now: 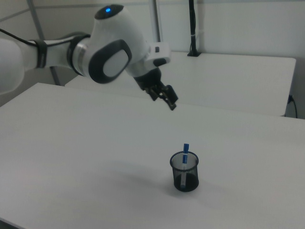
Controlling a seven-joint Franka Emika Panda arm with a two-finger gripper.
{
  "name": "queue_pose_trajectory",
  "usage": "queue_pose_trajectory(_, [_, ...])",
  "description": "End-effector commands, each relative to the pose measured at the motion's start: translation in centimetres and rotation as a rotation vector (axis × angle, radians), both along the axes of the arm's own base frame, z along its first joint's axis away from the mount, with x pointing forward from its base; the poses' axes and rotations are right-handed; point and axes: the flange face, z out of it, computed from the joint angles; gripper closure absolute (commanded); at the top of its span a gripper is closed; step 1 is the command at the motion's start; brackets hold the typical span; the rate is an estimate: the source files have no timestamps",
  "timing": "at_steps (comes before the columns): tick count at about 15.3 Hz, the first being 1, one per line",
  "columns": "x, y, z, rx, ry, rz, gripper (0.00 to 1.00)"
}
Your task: Insert the marker
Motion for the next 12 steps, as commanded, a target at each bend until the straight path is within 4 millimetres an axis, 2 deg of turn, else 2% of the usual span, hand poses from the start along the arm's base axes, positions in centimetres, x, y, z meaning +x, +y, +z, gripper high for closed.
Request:
queue_pose_trajectory(1, [-2.0, 4.4, 2.3, 0.069, 0.126, 0.006, 0.03])
queue_pose_trajectory(2, [-2.2, 5.1, 3.1, 0.084, 0.156, -0.001, 0.00])
queue_pose_trajectory(6, [-3.4, 8.1, 5.9, 0.150, 0.295, 0.032, 0.00])
queue_pose_trajectory(9, [-3.9, 10.0, 5.9, 0.175, 0.362, 0.061, 0.00])
queue_pose_trajectory(12, [-2.8, 10.8, 5.8, 0.148, 0.329, 0.086, 0.00])
